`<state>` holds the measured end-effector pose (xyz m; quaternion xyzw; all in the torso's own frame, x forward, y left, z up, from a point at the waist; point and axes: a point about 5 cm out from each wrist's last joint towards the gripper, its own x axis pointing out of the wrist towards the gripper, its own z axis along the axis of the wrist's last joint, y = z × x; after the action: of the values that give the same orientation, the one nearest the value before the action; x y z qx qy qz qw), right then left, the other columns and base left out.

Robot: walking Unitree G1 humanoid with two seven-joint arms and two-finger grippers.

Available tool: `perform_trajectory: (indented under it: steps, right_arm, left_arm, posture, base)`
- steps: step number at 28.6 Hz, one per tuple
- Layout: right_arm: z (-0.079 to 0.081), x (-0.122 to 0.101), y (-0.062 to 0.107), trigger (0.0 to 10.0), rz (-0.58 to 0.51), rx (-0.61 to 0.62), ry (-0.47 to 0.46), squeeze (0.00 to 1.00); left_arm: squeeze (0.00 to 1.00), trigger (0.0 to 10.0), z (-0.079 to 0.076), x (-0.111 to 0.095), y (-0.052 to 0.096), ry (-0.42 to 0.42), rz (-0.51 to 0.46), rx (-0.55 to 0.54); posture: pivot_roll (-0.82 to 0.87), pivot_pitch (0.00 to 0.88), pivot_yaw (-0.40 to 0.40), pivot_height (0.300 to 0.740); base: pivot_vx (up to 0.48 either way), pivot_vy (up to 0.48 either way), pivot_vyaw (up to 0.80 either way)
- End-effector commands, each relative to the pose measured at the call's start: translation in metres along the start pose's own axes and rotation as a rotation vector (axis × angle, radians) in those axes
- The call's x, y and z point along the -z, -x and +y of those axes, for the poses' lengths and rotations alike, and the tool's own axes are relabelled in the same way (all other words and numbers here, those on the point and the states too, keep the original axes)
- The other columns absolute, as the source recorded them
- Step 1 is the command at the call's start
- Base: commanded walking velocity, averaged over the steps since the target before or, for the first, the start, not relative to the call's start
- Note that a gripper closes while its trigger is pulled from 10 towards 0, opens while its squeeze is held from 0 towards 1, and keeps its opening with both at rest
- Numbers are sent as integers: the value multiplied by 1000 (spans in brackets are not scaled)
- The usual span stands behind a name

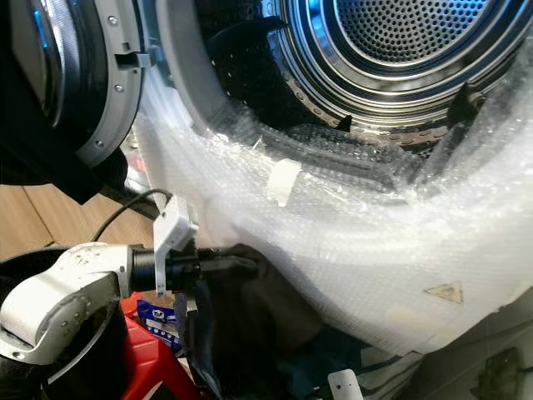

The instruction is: Clothes washing

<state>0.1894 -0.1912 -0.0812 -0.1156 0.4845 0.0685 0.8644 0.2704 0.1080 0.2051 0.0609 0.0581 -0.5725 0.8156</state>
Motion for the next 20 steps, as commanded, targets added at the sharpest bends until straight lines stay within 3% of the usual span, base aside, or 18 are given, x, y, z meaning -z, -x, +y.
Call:
perform_trajectory:
  steps: [1, 7, 12, 13, 14, 15, 17, 20]
  right_arm:
    - [3, 1, 0, 10000, -8, -46, 59, 0]
    - [8, 2, 5, 10000, -60, -288, 218, 0]
    - [5, -3, 10, 10000, -128, -401, 260, 0]
    - [6, -4, 11, 10000, -135, -441, 278, 341]
    - [6, -4, 12, 10000, -139, -468, 291, 341]
    - [9, -5, 15, 10000, -157, -539, 303, 1000]
    - [13, -10, 22, 10000, -230, -662, 299, 1000]
    - [9, -16, 32, 10000, -313, -734, 264, 1000]
  left_arm:
    - [0, 0, 4, -2, 6, -24, -6, -35]
    - [0, 0, 0, 12, 15, 24, 25, -56]
    - [0, 0, -2, 22, 19, 53, 54, -36]
    - [0, 0, -1, 28, 21, 61, 81, -32]
    - [0, 0, -1, 32, 23, 67, 100, -30]
    - [0, 0, 0, 41, 28, 82, 134, -34]
    - [0, 0, 5, 57, 37, 101, 202, -52]
    - [0, 0, 6, 67, 41, 133, 224, -53]
  posture:
    - [112, 0, -49, 740]
    - [87, 7, -34, 740]
    - [52, 15, -22, 740]
    - [37, 17, -15, 740]
    - [37, 17, -15, 740]
    - [23, 19, -7, 740]
    - [23, 17, -4, 740]
    - [19, 14, 2, 740]
  base:
    - [0, 0, 0]
    - [0, 0, 0]
    - [0, 0, 0]
    - [0, 0, 0]
    - [0, 0, 0]
    - [0, 0, 0]
    - [0, 0, 0]
    - [0, 0, 0]
